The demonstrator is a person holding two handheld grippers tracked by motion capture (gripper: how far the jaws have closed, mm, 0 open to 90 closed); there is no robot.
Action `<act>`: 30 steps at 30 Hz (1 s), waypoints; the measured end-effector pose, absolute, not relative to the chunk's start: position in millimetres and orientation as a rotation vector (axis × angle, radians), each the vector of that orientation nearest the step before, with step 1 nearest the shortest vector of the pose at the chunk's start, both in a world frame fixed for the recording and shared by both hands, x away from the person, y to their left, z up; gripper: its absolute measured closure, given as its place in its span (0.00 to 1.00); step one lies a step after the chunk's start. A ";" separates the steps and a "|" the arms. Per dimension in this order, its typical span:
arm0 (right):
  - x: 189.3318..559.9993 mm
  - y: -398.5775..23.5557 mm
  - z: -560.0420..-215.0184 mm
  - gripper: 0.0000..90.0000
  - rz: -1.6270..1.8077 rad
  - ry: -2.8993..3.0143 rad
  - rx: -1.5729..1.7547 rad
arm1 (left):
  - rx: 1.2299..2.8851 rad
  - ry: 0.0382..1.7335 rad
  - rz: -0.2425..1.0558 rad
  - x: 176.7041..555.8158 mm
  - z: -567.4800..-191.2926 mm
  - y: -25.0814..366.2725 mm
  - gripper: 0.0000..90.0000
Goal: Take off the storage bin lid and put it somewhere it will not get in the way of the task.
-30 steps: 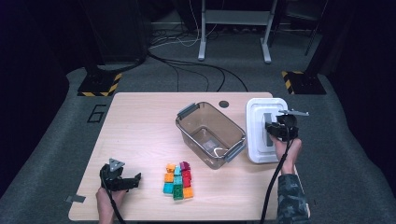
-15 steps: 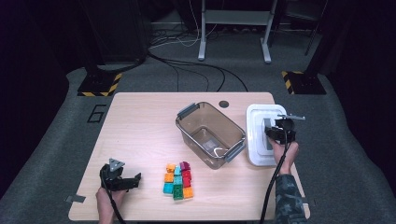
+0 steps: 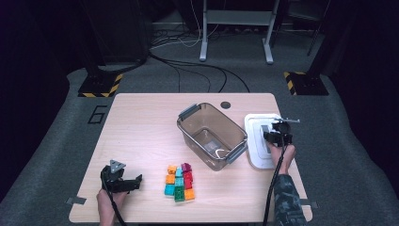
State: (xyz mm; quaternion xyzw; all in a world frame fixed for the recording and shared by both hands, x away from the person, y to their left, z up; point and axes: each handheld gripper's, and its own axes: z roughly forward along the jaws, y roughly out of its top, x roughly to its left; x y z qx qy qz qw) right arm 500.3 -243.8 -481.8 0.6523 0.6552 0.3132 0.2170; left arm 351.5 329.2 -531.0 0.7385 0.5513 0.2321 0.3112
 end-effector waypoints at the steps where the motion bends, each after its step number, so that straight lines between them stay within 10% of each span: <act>1: 500.7 -243.1 -482.6 0.74 0.865 1.812 1.812 | 1.949 1.456 0.613 351.5 -531.0 329.1 0.00; 20: 510.4 -242.2 -498.5 0.73 0.818 1.799 1.873 | 1.952 1.453 0.611 351.5 -530.9 329.2 0.00; 30: 497.9 -240.6 -490.9 0.22 0.887 1.866 1.801 | 1.952 1.453 0.611 351.5 -531.0 329.2 0.00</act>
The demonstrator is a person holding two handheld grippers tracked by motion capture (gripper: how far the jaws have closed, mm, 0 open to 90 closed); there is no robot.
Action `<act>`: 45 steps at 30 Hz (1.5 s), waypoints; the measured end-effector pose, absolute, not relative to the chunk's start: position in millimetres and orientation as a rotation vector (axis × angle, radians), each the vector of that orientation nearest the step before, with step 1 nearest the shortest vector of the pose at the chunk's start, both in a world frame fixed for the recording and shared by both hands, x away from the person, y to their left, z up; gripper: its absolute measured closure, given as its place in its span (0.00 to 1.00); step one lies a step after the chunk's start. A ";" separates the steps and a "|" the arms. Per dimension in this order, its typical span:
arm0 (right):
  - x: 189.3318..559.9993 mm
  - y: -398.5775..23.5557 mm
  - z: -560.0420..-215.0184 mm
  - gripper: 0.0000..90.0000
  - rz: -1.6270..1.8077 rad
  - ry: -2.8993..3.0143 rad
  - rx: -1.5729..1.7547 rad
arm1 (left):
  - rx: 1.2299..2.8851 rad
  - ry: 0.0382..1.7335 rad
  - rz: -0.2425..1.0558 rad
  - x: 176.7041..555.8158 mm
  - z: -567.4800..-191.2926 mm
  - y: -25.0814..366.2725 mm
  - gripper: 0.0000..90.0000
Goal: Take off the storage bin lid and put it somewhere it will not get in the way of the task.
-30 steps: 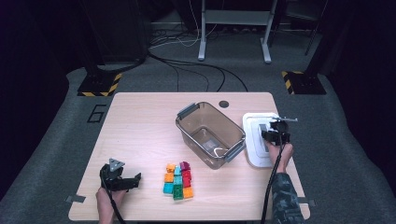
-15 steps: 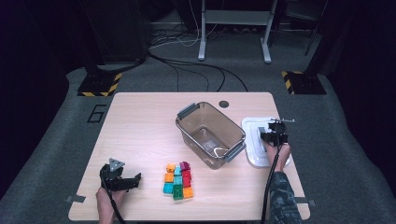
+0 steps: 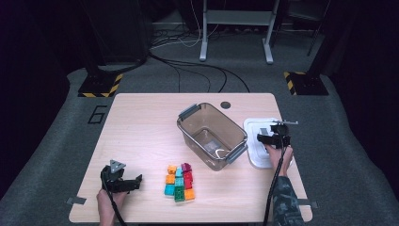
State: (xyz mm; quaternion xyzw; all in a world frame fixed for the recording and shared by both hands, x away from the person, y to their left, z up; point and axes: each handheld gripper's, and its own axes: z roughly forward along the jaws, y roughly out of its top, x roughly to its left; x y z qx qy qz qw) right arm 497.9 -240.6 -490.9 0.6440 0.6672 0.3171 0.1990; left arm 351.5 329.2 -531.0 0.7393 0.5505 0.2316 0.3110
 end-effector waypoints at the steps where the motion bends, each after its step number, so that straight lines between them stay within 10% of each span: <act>1: 495.0 -238.9 -489.8 0.19 0.888 1.886 1.782 | 1.952 1.454 0.611 351.4 -531.0 329.2 0.00; 12: 458.3 -235.6 -486.6 0.00 0.953 1.976 1.644 | 1.952 1.453 0.611 351.4 -530.9 329.2 0.00; 45: 350.2 -133.9 -514.0 0.00 1.050 2.244 1.247 | 1.952 1.454 0.611 351.4 -530.9 329.2 0.00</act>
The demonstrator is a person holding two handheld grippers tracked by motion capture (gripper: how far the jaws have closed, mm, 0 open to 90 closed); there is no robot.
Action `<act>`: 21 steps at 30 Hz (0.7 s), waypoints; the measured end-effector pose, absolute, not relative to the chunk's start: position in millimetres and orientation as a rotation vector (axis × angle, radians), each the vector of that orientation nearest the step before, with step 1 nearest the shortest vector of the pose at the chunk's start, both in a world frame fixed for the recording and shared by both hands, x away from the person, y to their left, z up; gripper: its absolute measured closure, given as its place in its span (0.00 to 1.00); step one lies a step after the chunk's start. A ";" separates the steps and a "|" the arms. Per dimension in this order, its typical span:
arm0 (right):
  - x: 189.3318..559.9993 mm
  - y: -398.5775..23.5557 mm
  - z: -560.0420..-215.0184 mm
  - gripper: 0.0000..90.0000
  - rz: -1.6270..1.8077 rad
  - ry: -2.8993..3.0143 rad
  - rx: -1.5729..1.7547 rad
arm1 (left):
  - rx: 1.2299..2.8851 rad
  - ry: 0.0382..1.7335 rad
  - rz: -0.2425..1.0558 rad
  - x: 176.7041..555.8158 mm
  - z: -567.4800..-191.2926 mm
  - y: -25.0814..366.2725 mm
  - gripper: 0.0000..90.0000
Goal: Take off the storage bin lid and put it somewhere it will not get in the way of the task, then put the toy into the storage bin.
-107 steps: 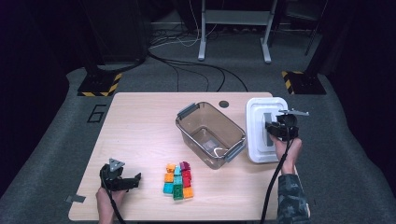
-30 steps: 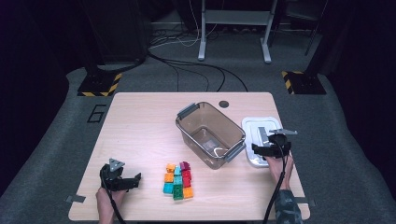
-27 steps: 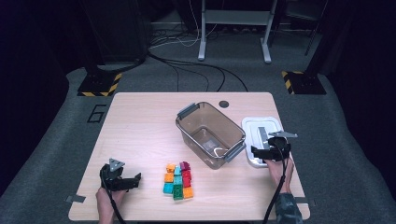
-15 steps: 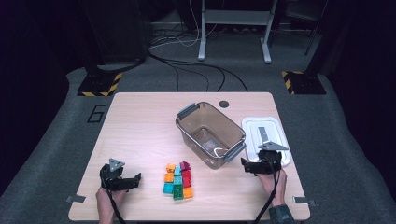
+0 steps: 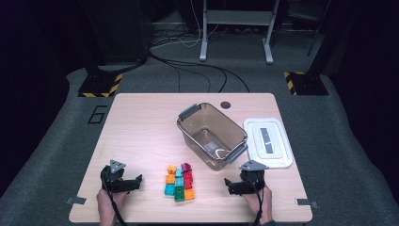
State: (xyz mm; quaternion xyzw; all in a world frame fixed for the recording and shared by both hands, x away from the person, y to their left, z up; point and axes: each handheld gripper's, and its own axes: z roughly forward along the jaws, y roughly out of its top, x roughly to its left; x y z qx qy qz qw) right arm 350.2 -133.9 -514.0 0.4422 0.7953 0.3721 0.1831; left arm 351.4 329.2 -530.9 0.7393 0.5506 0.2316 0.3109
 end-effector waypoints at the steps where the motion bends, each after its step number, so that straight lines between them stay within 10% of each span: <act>1: 348.4 -130.3 -517.9 0.00 1.043 2.251 1.237 | 1.951 1.453 0.613 351.5 -531.0 329.2 0.00; 21: 347.2 -114.4 -529.7 0.00 0.974 2.347 1.156 | 1.937 1.430 0.609 348.3 -530.2 329.9 0.00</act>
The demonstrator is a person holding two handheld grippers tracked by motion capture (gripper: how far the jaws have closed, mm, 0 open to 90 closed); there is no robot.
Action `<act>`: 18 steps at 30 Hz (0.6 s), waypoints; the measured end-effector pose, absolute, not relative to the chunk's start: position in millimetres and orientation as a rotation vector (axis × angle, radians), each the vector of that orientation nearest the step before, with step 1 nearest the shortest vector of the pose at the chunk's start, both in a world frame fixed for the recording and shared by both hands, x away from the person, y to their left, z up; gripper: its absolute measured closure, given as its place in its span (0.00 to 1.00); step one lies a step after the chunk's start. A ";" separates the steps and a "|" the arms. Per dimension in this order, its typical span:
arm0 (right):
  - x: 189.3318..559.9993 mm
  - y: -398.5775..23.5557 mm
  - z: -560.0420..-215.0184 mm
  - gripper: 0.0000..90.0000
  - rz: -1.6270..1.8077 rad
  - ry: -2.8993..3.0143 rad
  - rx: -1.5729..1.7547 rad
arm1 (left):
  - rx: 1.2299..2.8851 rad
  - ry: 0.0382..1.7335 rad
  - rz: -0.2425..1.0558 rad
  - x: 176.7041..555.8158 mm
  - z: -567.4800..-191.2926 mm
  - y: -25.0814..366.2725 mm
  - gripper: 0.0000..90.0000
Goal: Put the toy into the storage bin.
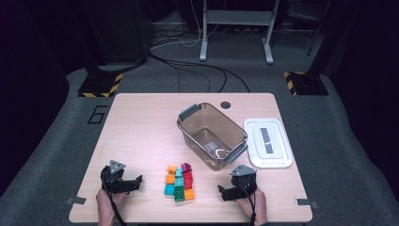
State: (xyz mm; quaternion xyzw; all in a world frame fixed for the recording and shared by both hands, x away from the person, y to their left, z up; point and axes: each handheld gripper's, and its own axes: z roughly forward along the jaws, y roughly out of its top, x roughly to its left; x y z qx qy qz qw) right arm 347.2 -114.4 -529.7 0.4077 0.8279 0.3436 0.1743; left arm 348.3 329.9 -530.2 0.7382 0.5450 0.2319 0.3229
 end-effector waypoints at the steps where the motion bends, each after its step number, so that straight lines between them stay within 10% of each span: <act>1: 347.2 -114.3 -529.7 0.00 0.976 2.350 1.150 | 1.928 1.427 0.604 347.3 -530.1 330.2 0.00; 18: 347.4 -114.6 -529.7 0.00 0.974 2.346 1.159 | 1.954 1.211 0.483 322.3 -509.0 277.0 0.00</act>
